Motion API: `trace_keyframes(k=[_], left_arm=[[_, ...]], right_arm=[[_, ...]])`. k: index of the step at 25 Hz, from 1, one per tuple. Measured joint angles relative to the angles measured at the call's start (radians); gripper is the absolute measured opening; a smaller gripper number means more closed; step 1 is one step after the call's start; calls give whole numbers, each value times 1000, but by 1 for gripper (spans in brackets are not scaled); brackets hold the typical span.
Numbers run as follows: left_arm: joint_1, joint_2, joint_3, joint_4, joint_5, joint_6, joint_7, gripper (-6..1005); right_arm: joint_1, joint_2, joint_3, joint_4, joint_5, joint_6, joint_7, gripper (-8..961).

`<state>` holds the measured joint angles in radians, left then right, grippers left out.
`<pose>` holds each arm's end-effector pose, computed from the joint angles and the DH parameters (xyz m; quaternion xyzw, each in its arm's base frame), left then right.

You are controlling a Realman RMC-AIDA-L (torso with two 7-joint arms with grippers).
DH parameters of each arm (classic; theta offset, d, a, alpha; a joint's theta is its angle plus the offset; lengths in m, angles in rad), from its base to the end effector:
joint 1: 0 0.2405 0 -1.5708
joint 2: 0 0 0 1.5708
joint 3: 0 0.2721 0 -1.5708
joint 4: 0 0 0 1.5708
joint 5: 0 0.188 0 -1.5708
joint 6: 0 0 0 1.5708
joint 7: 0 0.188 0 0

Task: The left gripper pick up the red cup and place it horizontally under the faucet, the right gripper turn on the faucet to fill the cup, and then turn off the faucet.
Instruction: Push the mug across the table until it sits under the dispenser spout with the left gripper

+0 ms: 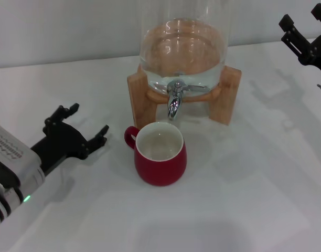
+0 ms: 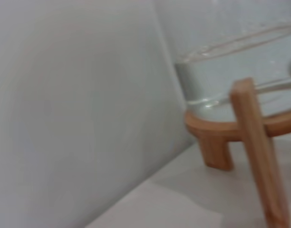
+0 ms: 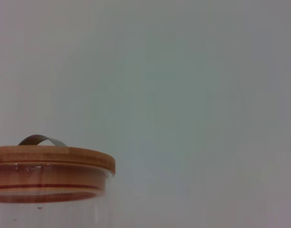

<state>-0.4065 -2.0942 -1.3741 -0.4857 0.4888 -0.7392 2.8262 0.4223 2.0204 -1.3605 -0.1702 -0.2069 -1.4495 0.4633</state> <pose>-0.2627 0.3690 -0.1070 -0.8928 -0.0697 -0.1638 0.4137 0.2820 0.3667 0.0522 -0.6835 0.1444 0.4439 0.5612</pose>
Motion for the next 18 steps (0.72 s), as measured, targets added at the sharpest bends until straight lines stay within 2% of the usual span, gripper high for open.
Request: trace_keyframes(k=[3,7,13,18], left_arm=[[3,0,-34,1,-18,-15,0,868],[28,0,-123,6,-24,-95,0,867],[79,0,-286,40,-99,-330,-1,867],[92,3,-375,98,-152,-479,-1,867]], right_arm=[[-1,0,0,0,1,0,0,853],[-1,0,0,0,1,0,0,853],[0,0,0,0,0,0,0,854],[0,-2,0,0,-1,0,0,854]])
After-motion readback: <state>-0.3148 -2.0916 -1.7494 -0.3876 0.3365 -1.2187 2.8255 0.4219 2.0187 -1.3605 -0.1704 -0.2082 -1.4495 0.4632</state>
